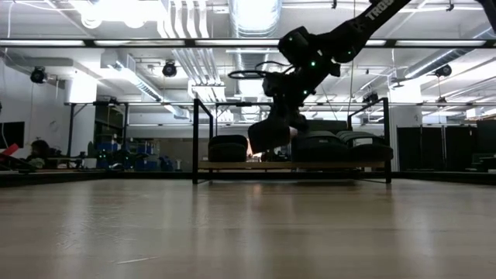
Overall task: Pick and place slides into the shelf
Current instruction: Put the black slipper on the shelf
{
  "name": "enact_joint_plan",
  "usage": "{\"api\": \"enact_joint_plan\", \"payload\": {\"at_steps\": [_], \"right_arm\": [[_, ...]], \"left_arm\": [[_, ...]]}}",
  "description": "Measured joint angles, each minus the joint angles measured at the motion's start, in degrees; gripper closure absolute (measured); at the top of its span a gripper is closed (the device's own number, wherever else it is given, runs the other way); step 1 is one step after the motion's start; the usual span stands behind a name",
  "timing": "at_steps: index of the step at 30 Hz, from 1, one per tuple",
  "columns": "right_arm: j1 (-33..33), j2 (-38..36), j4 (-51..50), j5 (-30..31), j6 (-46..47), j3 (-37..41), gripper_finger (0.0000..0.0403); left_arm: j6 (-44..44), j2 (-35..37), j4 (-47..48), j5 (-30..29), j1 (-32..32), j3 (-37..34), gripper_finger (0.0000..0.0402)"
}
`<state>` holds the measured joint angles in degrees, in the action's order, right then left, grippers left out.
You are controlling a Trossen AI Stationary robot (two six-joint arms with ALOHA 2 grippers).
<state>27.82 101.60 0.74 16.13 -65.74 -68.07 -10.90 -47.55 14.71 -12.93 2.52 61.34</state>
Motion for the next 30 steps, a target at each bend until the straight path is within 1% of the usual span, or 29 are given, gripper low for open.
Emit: {"api": "enact_joint_plan", "payload": {"at_steps": [9,15,21,25,30], "right_arm": [[0.65,3.11,1.75,0.36,1.19,-0.02,0.0394],[0.65,3.25,1.8,0.35,4.04,-0.04,0.0394],[0.63,3.0,1.39,-0.03,4.23,-0.04,0.0394],[0.58,2.94,1.0,-0.04,4.4,-0.04,0.0386],[0.58,2.8,0.3,-0.03,5.19,-0.04,0.0366]], "left_arm": [[-0.04,-0.24,-0.06,-0.79,0.01,0.01,0.0213],[-0.29,-0.41,-0.05,-1.07,0.0,-0.22,0.0213],[-0.33,-0.48,-0.34,-1.05,0.0,-0.67,0.0213],[-0.33,-0.31,-0.38,-1.07,0.0,-0.77,0.0213],[-0.33,-0.28,-0.55,-1.05,0.0,-0.78,0.0213]]}}
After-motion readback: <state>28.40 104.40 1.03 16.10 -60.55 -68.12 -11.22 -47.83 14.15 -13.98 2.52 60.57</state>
